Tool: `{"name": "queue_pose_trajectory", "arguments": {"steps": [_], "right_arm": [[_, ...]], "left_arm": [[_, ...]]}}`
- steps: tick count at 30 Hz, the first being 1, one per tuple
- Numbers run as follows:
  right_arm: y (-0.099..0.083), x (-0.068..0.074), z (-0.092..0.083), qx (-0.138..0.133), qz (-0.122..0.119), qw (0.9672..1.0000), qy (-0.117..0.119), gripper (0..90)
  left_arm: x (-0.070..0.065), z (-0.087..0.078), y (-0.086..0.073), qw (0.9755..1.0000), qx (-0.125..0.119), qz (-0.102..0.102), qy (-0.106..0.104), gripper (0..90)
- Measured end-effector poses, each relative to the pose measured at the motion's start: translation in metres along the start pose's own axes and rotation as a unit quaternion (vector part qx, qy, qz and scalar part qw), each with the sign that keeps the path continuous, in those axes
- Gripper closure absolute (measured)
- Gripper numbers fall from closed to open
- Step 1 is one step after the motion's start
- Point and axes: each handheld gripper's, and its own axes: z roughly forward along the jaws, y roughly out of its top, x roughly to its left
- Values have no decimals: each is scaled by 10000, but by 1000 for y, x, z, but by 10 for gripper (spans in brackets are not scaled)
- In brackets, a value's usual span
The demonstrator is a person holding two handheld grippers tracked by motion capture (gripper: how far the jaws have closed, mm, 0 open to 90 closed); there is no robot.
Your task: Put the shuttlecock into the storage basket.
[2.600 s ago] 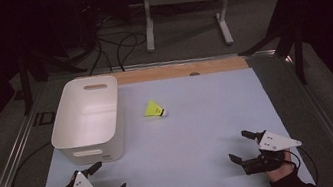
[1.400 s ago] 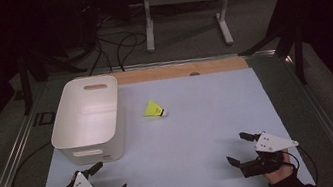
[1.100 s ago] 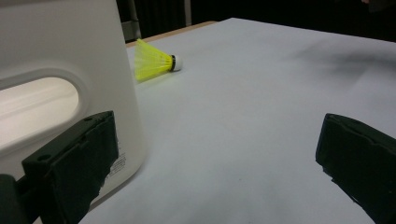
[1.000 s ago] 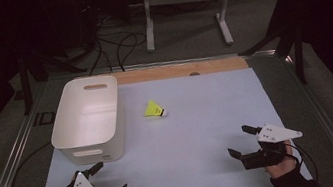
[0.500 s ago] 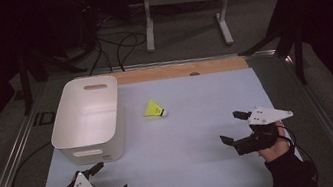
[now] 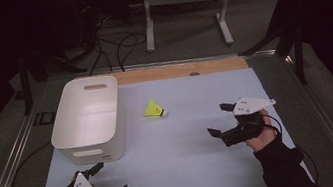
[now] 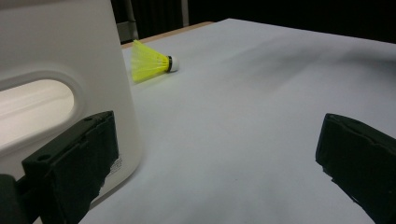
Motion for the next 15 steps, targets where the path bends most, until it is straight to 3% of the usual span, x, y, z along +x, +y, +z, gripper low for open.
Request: {"name": "queue_pose_trajectory", "arguments": {"steps": [8,12,15], "right_arm": [[15,-4,14,66,-37,10000,46,82],[23,-5,23,145,-134,9997,-133,81],[28,-7,30,165,-104,9997,-143,81]], "left_arm": [[0,0,0,10000,6,1,-10,0],[0,0,0,10000,2,2,-10,0],[0,0,0,10000,9,4,-14,0]]}}
